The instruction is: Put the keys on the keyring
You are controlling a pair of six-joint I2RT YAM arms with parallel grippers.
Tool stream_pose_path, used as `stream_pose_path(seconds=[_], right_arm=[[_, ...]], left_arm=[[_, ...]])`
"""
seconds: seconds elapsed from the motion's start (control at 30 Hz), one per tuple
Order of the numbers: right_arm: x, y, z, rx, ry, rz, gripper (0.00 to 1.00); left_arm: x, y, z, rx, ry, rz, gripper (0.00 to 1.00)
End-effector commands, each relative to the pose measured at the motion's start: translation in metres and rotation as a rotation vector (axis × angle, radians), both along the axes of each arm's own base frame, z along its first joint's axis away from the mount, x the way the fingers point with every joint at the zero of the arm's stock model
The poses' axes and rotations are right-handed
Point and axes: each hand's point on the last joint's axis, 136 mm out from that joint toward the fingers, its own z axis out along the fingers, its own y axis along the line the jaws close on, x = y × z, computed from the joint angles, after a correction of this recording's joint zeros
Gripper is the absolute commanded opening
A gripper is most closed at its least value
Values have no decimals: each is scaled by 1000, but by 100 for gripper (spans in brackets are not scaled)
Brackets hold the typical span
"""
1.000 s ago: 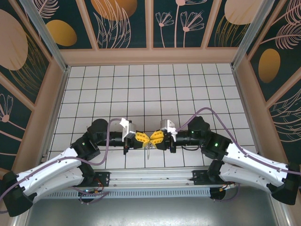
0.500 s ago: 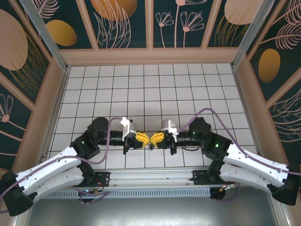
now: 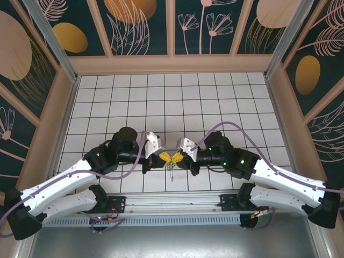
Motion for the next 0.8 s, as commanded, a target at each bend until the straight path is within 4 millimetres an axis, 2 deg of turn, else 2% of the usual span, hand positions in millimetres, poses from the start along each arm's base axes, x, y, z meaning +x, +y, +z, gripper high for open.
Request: stream_pose_path(seconds=[0.0,0.13,0.3,0.47,0.63,0.77], right_arm=[[3,6,6,-26,-64,-4,0],[2,8,9,-12,-69,-3,0],[-12,3,27,104,-43,30,0],[-27,-3,45,226,-24,75,10],[-29,-2,45,237,-5,82,15],[-25,1,42,227,1,70,13]], left_arm=[[-3,-5,21,-57,-58,-23,0],[-8,-5,32,-125,-70,-43,0],[-21,-7,63,-318,-89,-98,0],[-36,-3,89,-472,-108,-167,0],[-42,0,95,-517,-115,-189,0],[-46,0,94,-535,-109,-204,0]])
